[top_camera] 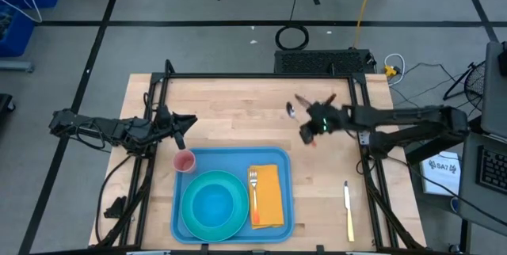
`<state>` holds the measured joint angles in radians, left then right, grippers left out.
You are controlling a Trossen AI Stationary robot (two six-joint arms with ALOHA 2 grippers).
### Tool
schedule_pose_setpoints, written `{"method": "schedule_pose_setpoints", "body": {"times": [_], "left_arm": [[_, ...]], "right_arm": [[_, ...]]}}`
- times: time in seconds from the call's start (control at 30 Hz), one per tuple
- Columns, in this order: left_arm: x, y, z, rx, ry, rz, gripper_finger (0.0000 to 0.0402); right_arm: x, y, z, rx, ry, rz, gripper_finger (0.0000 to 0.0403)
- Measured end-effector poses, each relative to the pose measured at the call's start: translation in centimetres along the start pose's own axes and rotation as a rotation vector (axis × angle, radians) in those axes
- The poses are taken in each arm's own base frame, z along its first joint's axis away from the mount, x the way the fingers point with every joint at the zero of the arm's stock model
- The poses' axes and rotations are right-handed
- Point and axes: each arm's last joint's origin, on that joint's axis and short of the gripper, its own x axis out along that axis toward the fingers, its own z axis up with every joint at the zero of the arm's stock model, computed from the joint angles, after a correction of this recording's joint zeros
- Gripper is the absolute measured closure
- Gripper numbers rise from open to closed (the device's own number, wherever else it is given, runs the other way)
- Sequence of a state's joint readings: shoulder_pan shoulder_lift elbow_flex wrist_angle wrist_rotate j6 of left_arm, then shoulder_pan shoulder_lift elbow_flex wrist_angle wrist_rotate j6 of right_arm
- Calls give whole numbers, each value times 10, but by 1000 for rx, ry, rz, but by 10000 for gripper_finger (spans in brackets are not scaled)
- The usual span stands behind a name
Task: Set up tray
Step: Put the white orange spoon on the yellow napkin
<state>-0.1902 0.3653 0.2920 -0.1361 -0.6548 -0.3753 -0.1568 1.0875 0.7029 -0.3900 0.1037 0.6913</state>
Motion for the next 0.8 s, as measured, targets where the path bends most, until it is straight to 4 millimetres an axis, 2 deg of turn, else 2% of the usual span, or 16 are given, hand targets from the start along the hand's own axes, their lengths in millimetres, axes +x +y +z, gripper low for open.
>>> {"method": "schedule_pose_setpoints", "body": {"times": [0.23,0.47,0.63,0.8], "left_arm": [[1,3,-15,84,61,-49,334],[-6,10,-20,101,17,-106,335],[-12,16,-23,64,-35,-123,335],[-17,20,-25,61,-31,-125,335]], "right_arm": [[-21,52,-42,27,-111,118,402],[-12,91,-85,140,-14,234,402],[-6,123,-106,146,139,166,402],[-6,171,-105,73,331,-5,402]]}}
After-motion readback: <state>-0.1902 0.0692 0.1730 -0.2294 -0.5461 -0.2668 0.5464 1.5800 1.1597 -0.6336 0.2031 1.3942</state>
